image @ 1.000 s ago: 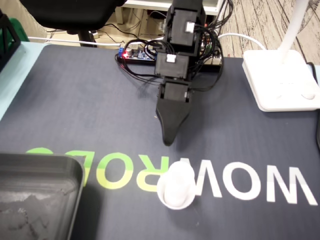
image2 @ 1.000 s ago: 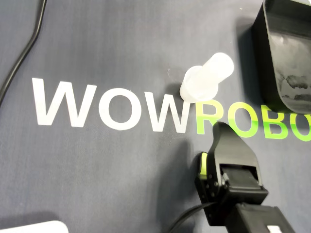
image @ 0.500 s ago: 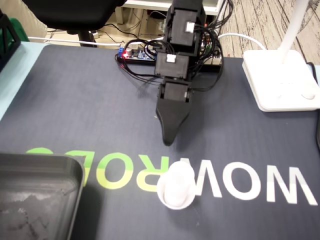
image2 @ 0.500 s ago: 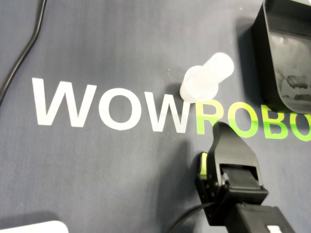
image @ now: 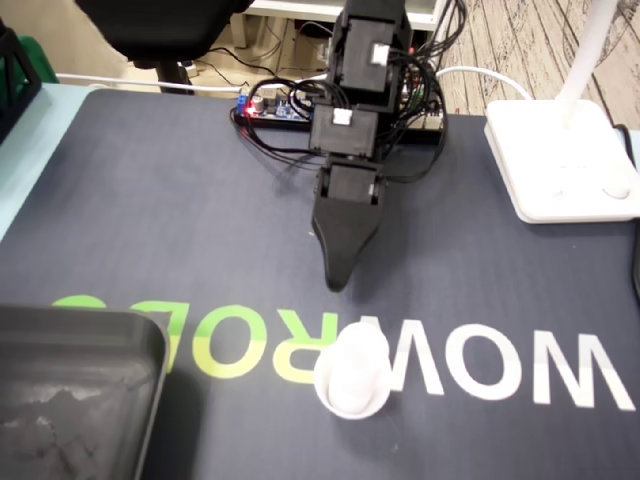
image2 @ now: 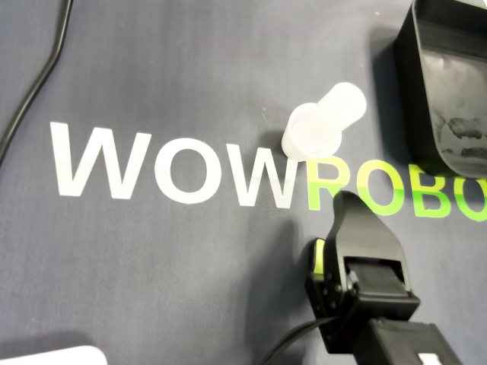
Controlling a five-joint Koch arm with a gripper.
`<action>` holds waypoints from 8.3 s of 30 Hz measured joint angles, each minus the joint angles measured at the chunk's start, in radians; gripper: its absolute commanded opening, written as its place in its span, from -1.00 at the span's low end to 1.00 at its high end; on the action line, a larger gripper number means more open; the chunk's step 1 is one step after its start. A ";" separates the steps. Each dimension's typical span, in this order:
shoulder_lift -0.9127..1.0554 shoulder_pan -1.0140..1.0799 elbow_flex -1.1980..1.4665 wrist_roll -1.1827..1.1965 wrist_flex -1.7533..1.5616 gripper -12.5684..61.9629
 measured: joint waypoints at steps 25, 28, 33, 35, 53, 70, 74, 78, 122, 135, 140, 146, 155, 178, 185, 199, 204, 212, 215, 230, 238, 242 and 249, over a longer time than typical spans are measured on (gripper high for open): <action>0.000 0.000 0.000 0.000 0.000 0.25; 0.000 0.000 0.002 0.000 0.000 0.25; 0.000 0.000 0.002 0.000 0.000 0.25; 0.000 0.000 0.000 0.000 0.000 0.25; 0.000 0.000 0.000 0.000 0.000 0.25; 0.000 0.000 0.000 0.000 0.000 0.25; 0.000 0.000 0.002 0.000 0.000 0.25; 0.000 0.000 0.000 0.000 0.000 0.24; 0.000 -0.092 0.028 -1.270 -0.775 0.21; 0.000 -0.060 0.028 -1.493 -0.787 0.21; -0.002 -0.026 0.026 -1.493 -0.787 0.21; -0.087 -0.018 0.008 -1.494 -0.790 0.21; -0.345 -0.021 -0.043 -1.520 -1.028 0.21; -0.698 -0.051 -0.153 -1.543 -1.170 0.21; -0.784 -0.054 -0.236 -1.543 -1.170 0.21; -0.902 -0.061 -0.316 -1.557 -1.170 0.15; -0.927 -0.061 -0.325 -1.557 -1.170 0.06; -0.956 -0.069 -0.344 -1.557 -1.170 -0.07; -0.968 -0.069 -0.359 -1.557 -1.170 -0.16; -0.999 -0.101 -0.390 -1.500 -1.172 -0.57; -0.999 -0.121 -0.397 -1.482 -1.172 -0.57; -0.965 -0.124 -0.396 -1.480 -1.170 -0.57; -0.775 -0.121 -0.419 -1.479 -0.997 -0.57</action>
